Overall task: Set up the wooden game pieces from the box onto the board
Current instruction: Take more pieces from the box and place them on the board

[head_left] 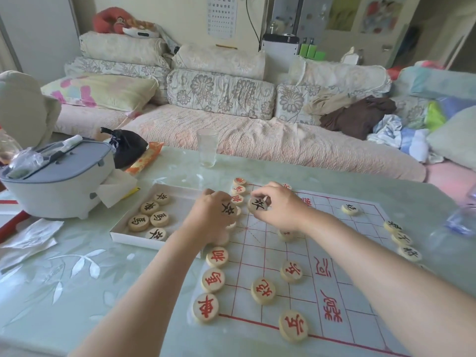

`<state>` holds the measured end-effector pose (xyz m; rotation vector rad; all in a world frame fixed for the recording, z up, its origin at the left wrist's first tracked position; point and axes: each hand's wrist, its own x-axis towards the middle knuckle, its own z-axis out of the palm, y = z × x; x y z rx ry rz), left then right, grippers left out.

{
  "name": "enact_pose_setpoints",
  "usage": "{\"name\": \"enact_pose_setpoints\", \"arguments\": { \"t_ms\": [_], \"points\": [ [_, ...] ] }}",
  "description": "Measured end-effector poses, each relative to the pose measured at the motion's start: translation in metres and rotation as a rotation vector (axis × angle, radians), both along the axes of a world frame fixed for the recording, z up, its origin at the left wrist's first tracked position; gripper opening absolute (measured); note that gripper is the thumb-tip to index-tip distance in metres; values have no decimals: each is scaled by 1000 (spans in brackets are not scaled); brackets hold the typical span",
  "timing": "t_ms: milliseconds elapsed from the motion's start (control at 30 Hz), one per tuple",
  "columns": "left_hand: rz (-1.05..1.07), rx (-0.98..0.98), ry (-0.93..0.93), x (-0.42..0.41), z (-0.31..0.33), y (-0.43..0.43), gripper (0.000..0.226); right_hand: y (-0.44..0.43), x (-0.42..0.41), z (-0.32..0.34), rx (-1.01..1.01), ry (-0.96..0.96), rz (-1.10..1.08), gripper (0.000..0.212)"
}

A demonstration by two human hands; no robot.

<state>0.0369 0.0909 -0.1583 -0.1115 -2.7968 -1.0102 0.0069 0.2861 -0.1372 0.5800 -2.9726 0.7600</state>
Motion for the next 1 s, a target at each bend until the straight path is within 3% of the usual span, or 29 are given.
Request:
{"name": "enact_pose_setpoints", "arguments": {
  "t_ms": [167, 367, 633, 1000],
  "points": [
    [-113, 78, -52, 13, 0, 50, 49, 81, 31, 4, 2, -43, -140, 35],
    [-288, 4, -57, 31, 1, 115, 48, 155, 65, -5, 33, -114, -258, 31],
    [-446, -128, -78, 32, -14, 179, 44, 207, 56, -25, 92, -84, -420, 47],
    [-488, -299, -140, 16, -37, 205, 54, 206, 36, -40, 92, -174, -322, 47]
  ]
}}
